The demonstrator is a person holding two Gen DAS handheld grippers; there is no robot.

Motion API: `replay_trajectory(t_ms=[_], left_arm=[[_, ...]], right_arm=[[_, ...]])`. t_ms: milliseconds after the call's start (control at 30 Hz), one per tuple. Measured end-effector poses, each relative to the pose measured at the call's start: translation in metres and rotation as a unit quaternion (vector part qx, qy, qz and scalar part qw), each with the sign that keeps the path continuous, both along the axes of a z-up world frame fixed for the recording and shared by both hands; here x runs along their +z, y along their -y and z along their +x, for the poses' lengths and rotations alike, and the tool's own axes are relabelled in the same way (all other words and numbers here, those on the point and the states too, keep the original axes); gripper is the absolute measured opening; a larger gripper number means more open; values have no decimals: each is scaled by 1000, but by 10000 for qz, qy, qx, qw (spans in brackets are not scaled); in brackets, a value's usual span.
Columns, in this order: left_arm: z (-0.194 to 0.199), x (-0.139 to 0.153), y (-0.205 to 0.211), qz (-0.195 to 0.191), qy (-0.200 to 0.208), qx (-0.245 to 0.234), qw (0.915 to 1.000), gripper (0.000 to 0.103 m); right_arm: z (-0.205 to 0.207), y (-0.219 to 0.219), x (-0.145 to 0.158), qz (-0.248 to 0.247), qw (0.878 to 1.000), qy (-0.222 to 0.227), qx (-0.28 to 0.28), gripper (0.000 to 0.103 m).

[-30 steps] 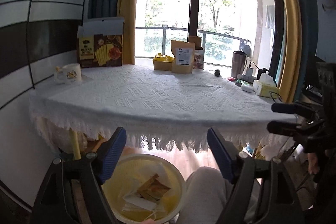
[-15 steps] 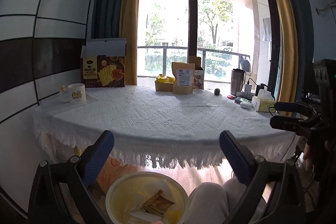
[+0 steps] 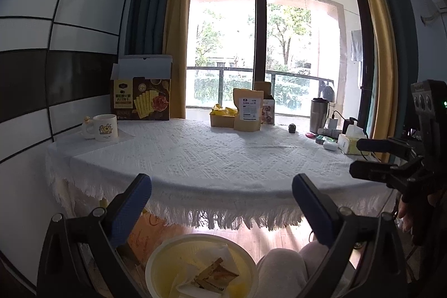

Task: Collect trash

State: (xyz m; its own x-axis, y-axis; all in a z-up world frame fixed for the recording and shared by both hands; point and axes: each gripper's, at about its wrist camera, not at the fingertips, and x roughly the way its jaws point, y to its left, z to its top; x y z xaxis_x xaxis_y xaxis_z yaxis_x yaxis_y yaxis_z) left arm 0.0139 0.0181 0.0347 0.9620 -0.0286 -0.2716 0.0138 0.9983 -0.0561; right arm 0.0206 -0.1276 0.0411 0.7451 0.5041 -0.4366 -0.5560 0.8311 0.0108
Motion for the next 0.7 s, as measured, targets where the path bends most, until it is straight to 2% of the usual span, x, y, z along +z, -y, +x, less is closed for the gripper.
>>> replay_trajectory(t_ms=[700], left_arm=[[14, -11, -10, -136, -163, 40, 9998, 101]], right_arm=[[20, -8, -14, -38, 9999, -159, 21, 100]])
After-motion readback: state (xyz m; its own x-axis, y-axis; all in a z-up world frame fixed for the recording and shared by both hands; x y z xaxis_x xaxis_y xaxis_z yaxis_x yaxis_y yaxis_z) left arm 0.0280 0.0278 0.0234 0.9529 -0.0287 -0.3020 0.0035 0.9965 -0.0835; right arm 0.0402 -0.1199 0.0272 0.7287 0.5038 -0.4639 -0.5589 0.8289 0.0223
